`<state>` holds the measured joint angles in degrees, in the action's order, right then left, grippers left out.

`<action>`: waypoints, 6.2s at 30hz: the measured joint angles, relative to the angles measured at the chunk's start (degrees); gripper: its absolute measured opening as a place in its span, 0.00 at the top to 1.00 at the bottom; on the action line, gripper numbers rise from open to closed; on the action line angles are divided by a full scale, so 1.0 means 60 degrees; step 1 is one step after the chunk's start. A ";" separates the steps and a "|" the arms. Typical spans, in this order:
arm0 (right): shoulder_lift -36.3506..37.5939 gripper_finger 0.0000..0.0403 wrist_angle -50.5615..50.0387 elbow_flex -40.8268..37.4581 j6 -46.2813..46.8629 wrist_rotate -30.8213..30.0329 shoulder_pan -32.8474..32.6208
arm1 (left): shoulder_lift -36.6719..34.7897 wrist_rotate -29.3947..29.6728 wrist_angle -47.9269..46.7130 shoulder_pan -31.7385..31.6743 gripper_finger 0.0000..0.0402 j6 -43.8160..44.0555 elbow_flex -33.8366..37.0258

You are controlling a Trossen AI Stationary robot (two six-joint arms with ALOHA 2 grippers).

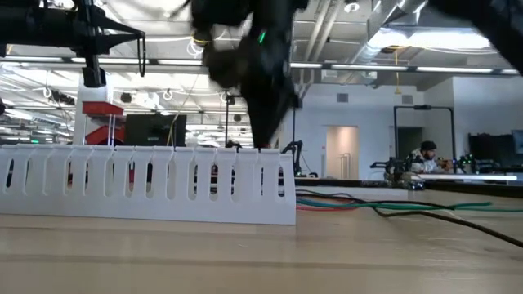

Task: Ziptie cables
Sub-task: Wrap the colored cables with the black zip tie

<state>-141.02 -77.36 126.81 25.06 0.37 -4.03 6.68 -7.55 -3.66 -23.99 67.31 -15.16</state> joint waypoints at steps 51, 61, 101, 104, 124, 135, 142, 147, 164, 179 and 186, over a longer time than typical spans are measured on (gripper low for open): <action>0.1773 0.53 0.8439 -0.3794 -0.3944 0.2903 0.2514 | 0.0001 0.1093 -0.0765 -0.0001 1.00 -0.0452 0.0004; 0.0684 0.54 0.8403 -0.3409 -0.3780 0.2887 0.2172 | 0.0000 0.1038 -0.0788 -0.0003 1.00 -0.0371 0.0004; 0.3280 1.00 0.6585 -0.4019 -0.3189 -0.0878 0.1213 | 0.2187 0.1093 0.1593 0.0615 1.00 -0.0083 0.1963; 0.3291 1.00 0.7005 -0.4178 -0.3191 -0.0752 0.1156 | 0.2759 0.1119 0.2232 0.0783 1.00 -0.0174 0.1956; 0.3298 1.00 0.8097 -0.4356 -0.3288 -0.0268 0.1056 | 0.6916 0.1293 0.5305 0.1763 1.00 -0.0837 0.0942; 0.3298 1.00 0.7926 -0.4486 -0.3410 -0.0012 0.0953 | 0.8471 0.0723 0.6977 0.1763 1.00 -0.0714 0.0758; 0.3298 1.00 0.7228 -0.4697 -0.3837 -0.0048 0.1016 | 0.8450 0.0623 0.6677 0.1759 1.00 -0.0775 0.0758; 0.3302 1.00 0.7476 -0.4700 -0.3886 -0.0019 0.1022 | 0.8847 0.0627 0.6768 0.1759 1.00 -0.0780 0.0769; 0.3073 1.00 0.8357 -0.4686 -0.3943 0.0658 0.1067 | 1.1035 0.0846 0.8922 0.1756 1.00 -0.1144 0.0661; 0.3071 0.79 0.8305 -0.4715 -0.3709 0.1479 0.1023 | 1.2276 0.0098 0.9132 0.1883 1.00 -0.1456 -0.0124; 0.3623 0.57 0.6914 -0.4687 -0.3294 0.1834 0.1206 | 1.2360 0.0565 0.9083 0.1883 1.00 -0.1689 -0.0124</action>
<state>-119.28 -35.88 98.69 5.29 11.37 3.20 80.84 -4.16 50.84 -12.69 57.18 -15.90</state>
